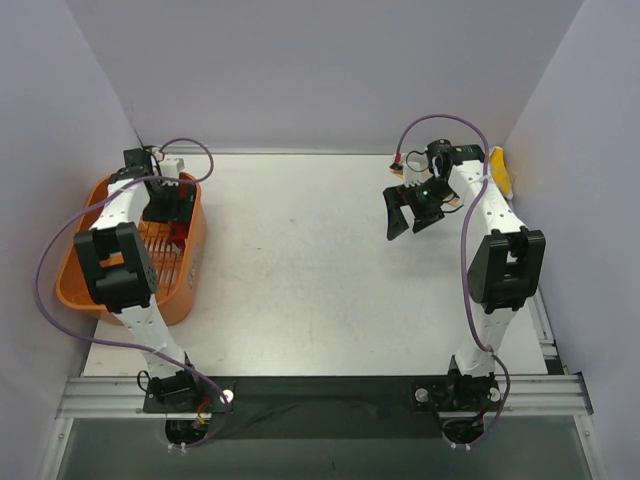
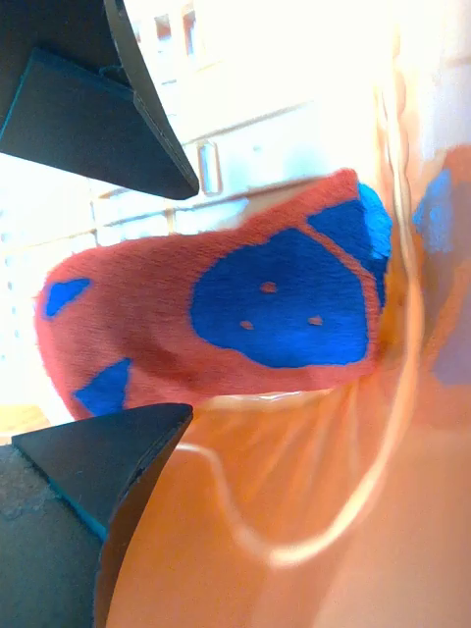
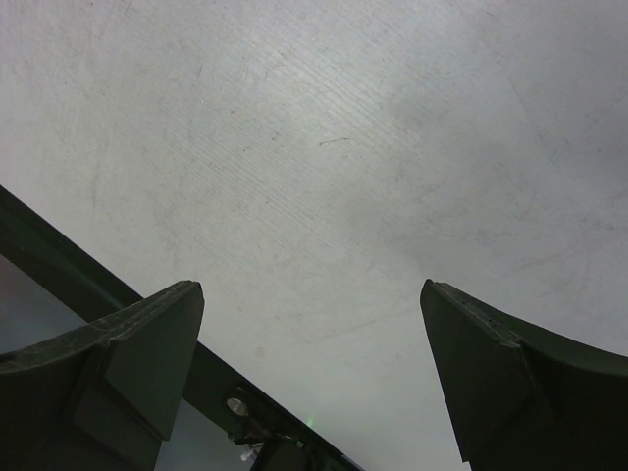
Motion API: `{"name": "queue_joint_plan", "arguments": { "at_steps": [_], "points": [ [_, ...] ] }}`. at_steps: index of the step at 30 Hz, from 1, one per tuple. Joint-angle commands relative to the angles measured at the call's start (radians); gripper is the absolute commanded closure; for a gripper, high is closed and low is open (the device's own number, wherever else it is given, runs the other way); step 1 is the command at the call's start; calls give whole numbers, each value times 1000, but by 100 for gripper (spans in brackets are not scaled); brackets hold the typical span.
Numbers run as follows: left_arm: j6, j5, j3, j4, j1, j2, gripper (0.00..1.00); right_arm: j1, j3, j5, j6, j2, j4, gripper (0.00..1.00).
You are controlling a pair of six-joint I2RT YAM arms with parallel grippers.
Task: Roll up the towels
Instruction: Place the rolled towel into the container, then grab a towel with the right arm
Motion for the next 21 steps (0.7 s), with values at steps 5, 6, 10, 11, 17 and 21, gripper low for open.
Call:
{"name": "queue_joint_plan", "arguments": {
  "at_steps": [5, 6, 10, 11, 17, 21],
  "points": [
    [71, -42, 100, -87, 2, -146, 3, -24, 40, -7, -17, -26, -54, 0],
    [83, -58, 123, -93, 1, -169, 3, -30, 57, -7, -17, -25, -52, 0],
    [126, -68, 186, -110, 2, -232, 3, -69, 124, 30, -3, 3, -23, 0],
    [134, -64, 194, -108, 2, -246, 3, -78, 140, 50, -2, 20, -16, 0],
    [108, 109, 283, -92, -9, -324, 3, -115, 311, 278, -3, 159, 107, 2],
    [106, 246, 240, -38, -27, -399, 3, -116, 471, 399, -60, 316, 165, 7]
  ]
}}
